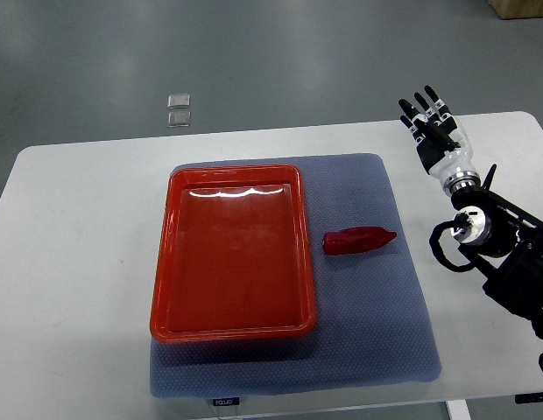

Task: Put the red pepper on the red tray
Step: 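Reach the right hand forward over the red pepper, then lower the right hand and close its fingers around the red pepper, then lift the red pepper and carry it over the red tray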

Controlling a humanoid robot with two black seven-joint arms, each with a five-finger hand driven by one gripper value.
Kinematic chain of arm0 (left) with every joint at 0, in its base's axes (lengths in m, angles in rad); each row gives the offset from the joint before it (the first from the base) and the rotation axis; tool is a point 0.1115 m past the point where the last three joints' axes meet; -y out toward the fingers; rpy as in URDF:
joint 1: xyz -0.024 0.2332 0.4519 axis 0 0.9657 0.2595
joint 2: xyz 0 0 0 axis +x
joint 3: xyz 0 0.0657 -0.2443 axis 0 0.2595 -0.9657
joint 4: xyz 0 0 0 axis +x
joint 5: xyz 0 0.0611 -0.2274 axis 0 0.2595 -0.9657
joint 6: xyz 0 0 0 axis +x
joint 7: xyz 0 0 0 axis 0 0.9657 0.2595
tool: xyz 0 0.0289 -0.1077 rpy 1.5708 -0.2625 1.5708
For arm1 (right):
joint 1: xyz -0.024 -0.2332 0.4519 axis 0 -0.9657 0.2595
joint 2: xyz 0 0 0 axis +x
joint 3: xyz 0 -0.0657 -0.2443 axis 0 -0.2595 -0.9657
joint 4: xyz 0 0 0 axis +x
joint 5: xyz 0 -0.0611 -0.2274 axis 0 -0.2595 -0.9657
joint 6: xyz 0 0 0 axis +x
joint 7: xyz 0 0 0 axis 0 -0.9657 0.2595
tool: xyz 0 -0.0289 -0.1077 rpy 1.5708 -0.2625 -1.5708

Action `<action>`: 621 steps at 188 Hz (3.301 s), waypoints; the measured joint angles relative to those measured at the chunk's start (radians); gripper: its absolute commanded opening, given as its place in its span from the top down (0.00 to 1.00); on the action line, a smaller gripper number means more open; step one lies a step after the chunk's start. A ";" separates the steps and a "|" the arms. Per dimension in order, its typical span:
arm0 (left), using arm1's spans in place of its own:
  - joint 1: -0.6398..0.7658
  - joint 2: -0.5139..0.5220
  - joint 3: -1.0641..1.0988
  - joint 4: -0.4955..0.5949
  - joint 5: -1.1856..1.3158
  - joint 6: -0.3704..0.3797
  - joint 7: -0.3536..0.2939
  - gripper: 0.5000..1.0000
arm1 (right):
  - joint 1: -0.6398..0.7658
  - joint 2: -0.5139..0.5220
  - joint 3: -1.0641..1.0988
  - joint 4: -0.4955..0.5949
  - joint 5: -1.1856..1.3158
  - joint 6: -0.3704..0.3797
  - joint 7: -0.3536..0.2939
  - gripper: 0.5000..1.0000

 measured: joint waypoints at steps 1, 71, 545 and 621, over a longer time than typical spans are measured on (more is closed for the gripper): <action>0.000 0.000 0.000 0.000 0.000 0.000 0.000 0.00 | 0.001 -0.001 0.000 0.000 0.000 0.000 0.000 0.17; 0.000 0.000 -0.001 0.000 0.000 0.000 0.000 0.00 | 0.062 -0.071 -0.066 0.009 -0.283 -0.029 -0.003 0.18; 0.000 0.000 -0.003 0.000 0.000 0.000 0.000 0.00 | 0.407 -0.352 -0.944 0.449 -1.305 0.029 -0.142 0.84; 0.000 0.000 -0.003 0.000 0.000 0.000 0.000 0.00 | 0.431 -0.363 -0.943 0.444 -1.300 0.031 -0.142 0.93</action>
